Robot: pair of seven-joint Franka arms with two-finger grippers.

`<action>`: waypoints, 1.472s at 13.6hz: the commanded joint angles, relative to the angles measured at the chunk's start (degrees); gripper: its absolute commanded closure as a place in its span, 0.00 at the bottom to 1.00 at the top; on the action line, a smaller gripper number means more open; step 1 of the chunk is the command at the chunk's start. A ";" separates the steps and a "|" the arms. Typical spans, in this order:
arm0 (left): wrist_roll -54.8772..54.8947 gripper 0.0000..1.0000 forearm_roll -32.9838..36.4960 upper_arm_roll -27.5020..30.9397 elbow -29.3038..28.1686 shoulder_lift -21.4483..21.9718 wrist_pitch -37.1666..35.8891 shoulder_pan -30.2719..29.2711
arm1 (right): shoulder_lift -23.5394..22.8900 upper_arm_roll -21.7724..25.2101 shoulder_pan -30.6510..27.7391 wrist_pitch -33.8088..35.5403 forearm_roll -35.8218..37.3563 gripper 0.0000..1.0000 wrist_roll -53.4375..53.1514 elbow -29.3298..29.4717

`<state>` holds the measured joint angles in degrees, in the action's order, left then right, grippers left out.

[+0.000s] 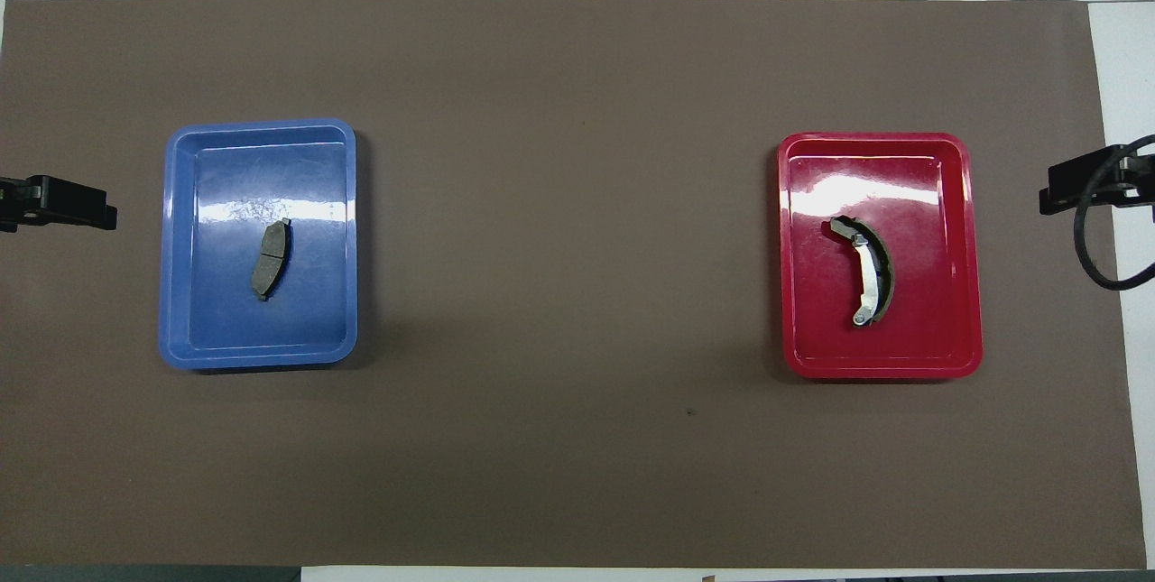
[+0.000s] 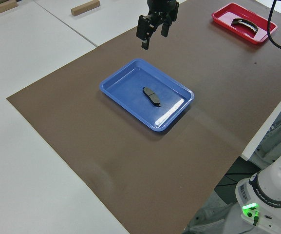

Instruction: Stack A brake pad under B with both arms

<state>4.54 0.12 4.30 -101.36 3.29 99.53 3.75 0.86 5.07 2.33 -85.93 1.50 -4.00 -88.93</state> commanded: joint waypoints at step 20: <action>13.39 0.38 0.24 -0.17 -32.76 -8.56 43.29 5.30 | 0.11 -0.41 4.34 -45.26 -2.73 0.00 3.73 -38.06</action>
<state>16.62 0.16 3.76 -132.59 -6.19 141.13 8.93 -0.03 4.85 5.23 -126.01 -0.24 -1.32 -122.22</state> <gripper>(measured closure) 0.167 0.000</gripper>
